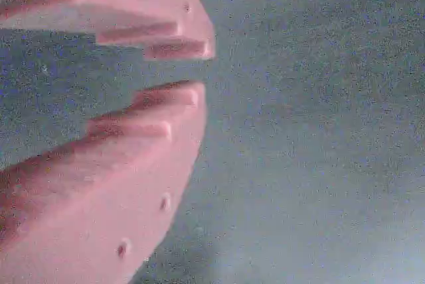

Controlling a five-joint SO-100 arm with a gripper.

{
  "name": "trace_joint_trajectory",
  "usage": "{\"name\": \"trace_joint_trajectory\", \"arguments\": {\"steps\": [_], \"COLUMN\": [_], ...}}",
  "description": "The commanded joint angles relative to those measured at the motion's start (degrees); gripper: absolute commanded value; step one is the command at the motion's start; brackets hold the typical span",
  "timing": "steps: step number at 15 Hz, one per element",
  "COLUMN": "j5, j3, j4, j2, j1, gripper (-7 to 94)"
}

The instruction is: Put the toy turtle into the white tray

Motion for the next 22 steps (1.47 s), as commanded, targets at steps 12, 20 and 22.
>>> {"name": "trace_joint_trajectory", "arguments": {"steps": [12, 20, 22], "j5": [0.53, 0.44, 0.44], "j3": [-0.09, -0.09, -0.09], "j4": [8.35, 8.35, 8.35], "j2": [8.09, 8.09, 8.09], "j1": [1.05, 0.97, 0.97], "gripper": [0, 0, 0]}}
